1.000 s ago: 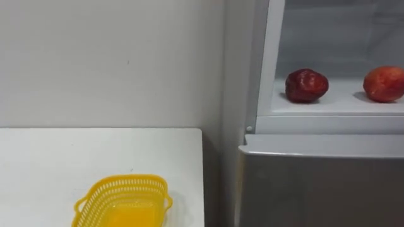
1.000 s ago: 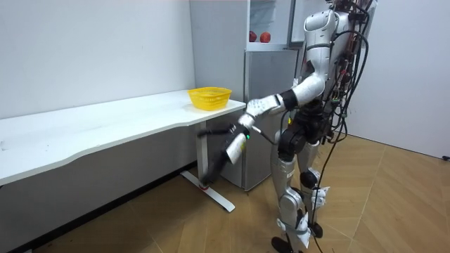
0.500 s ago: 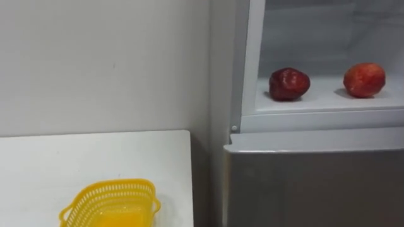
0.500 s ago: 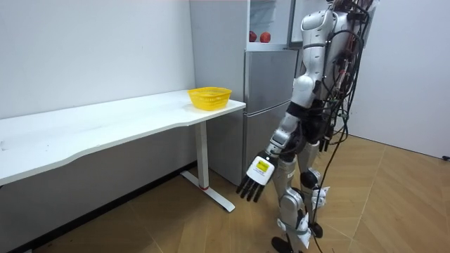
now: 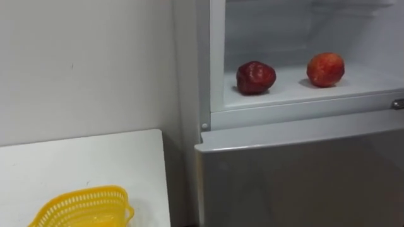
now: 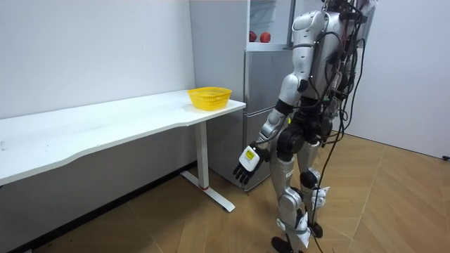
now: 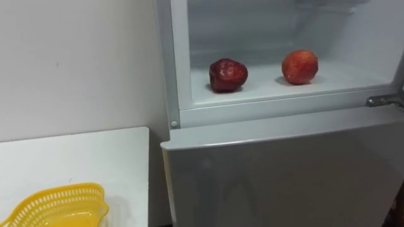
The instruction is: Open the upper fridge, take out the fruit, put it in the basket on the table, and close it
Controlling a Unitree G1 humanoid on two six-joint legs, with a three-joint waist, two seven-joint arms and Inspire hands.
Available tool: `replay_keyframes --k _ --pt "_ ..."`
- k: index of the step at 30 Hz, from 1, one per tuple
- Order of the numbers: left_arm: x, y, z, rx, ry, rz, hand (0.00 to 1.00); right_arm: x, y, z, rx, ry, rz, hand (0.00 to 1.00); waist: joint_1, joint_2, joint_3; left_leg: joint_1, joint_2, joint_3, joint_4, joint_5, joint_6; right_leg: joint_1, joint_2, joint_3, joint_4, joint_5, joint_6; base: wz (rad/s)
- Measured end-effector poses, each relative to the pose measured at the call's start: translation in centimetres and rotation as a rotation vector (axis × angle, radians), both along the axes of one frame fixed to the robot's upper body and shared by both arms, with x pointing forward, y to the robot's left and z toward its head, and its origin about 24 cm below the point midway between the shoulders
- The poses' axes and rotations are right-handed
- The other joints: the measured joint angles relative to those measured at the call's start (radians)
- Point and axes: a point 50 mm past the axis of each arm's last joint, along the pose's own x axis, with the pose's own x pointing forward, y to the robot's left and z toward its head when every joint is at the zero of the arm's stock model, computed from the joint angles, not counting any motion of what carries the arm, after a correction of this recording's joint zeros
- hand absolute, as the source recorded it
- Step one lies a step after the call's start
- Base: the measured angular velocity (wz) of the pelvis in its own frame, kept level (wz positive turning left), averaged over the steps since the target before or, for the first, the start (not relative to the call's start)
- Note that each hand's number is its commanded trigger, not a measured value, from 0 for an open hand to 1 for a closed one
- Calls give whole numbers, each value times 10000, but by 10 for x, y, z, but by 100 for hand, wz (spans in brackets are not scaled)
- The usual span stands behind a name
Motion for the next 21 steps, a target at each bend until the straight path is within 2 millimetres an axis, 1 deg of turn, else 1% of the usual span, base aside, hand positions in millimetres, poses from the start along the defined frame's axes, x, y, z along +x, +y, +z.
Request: replay_keyframes --k 2,4,5,6,7,8,10,11,13,14,16,17,19,20,21 --pt "0 0 0 -71 -43 -19 0 9 3 7 -129 -676 36 0 12 1 -1 3 6 99 -1 2 -3 -107 4 46 26 -1 0 -9" --pt "-1 -1 0 -196 -57 -76 0 26 4 25 -572 -2036 211 0 48 35 2 -21 6 199 -19 2 -4 -216 17 155 42 0 1 -14" --pt "-1 -1 0 -215 -57 -80 0 31 5 31 -701 -2394 245 0 48 38 -2 -27 12 218 -32 2 -4 -245 28 192 48 3 0 -13" --pt "-2 -1 0 -236 -55 -79 0 40 7 42 -909 -3137 212 0 35 64 -17 -73 20 225 -66 2 -4 -297 47 232 79 5 -2 -12" --pt "-1 -1 0 -240 -71 -89 0 50 9 55 -1107 -3947 163 0 -35 44 -14 -100 23 253 -66 2 -4 -338 56 286 150 4 -3 -11" --pt "-1 -1 0 -236 -65 -82 0 54 10 62 -1198 -4319 160 0 -35 47 -14 -105 24 265 -66 2 -4 -372 65 331 156 4 -3 -15" --pt "-4 0 -1 -238 31 77 0 71 10 86 -1699 -5819 44 0 -82 93 -34 -102 34 366 -66 2 -4 -430 81 418 179 18 -9 -14" --pt "-5 0 -1 -228 57 87 0 73 10 91 -1835 -6092 -28 0 -97 94 -37 -99 34 378 -70 2 -4 -422 83 425 179 18 -9 -6" --pt "-8 -1 -1 -235 -46 113 0 82 10 110 -2259 -7178 -219 0 -256 89 -20 -107 35 401 -83 2 -4 -415 87 436 179 18 -8 -2" --pt "-8 -1 -1 -250 -77 66 0 84 10 115 -2400 -7414 -244 0 -258 98 -15 -111 37 431 -84 2 -4 -432 91 458 180 20 -8 -7" --pt "-10 -1 -1 -293 -68 26 0 91 10 134 -2965 -8433 -329 0 -313 148 28 -129 46 503 -87 2 -4 -466 100 476 192 33 -12 -6" --pt "-11 -1 -1 -304 -45 21 0 92 10 139 -3073 -8687 -422 0 -316 152 36 -130 46 520 -87 2 -4 -472 100 477 197 33 -11 0" --pt "-9 -2 -1 -335 -127 -85 0 97 10 162 -3520 -9842 -731 0 -313 125 69 -180 51 576 -85 2 -4 -650 104 493 279 28 -12 -5" --pt "-8 -2 0 -334 -162 -124 0 99 11 169 -3621 -10181 -803 0 -313 157 50 -197 52 605 -84 2 -4 -683 103 496 319 25 -13 -5" --pt "-7 -2 0 -325 -210 -192 0 101 11 182 -3795 -10885 -948 0 -280 143 33 -311 57 621 -84 2 -4 -798 106 493 355 25 -14 0"
